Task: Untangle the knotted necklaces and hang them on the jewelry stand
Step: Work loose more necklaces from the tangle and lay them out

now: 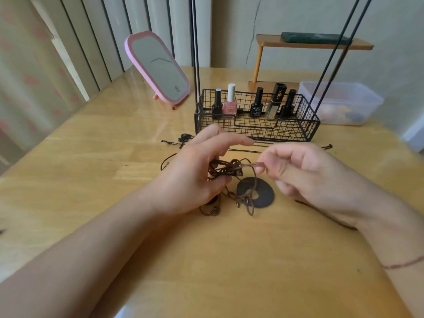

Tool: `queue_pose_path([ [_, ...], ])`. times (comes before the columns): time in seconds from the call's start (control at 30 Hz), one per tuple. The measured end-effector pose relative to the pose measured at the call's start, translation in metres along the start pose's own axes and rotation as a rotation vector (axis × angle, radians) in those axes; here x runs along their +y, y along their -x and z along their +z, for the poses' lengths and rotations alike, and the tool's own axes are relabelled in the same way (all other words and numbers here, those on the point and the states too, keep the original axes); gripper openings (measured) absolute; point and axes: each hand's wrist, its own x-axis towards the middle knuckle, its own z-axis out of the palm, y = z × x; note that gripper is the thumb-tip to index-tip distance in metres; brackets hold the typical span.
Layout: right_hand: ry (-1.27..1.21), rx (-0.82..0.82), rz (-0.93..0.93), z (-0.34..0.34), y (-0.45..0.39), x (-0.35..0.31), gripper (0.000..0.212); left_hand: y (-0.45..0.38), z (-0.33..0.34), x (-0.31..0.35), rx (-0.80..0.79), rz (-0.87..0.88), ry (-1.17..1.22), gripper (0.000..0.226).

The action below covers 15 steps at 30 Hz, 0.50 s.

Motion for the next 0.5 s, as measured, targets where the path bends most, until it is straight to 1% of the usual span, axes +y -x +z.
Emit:
queue_pose_path([
  [0.07, -0.014, 0.067, -0.041, -0.0033, -0.0004, -0.0022, 0.036, 0.0016, -0.0026, 0.0, -0.028, -0.024, 0.006, 0.054],
  [0.17, 0.071, 0.168, -0.098, -0.0068, -0.0019, -0.0018, 0.024, 0.0019, -0.0046, 0.0023, -0.053, -0.116, 0.025, 0.038],
  [0.2, 0.078, 0.169, -0.103, -0.0079, -0.0019, -0.001, 0.023, 0.0015, -0.0045, 0.0029, -0.053, -0.134, 0.016, 0.036],
  [0.27, 0.076, 0.149, -0.11, -0.008, -0.0019, 0.0003, 0.028, 0.0004, -0.0027, 0.0032, -0.046, -0.136, -0.02, 0.035],
  [0.33, 0.065, 0.126, -0.122, -0.0074, -0.0014, 0.0, 0.03, -0.0001, -0.0012, 0.0025, -0.059, -0.144, -0.033, 0.029],
  [0.5, 0.046, 0.076, -0.167, -0.0082, -0.0013, 0.0025, 0.025, -0.0006, -0.0026, 0.0023, -0.11, -0.146, 0.082, 0.013],
])
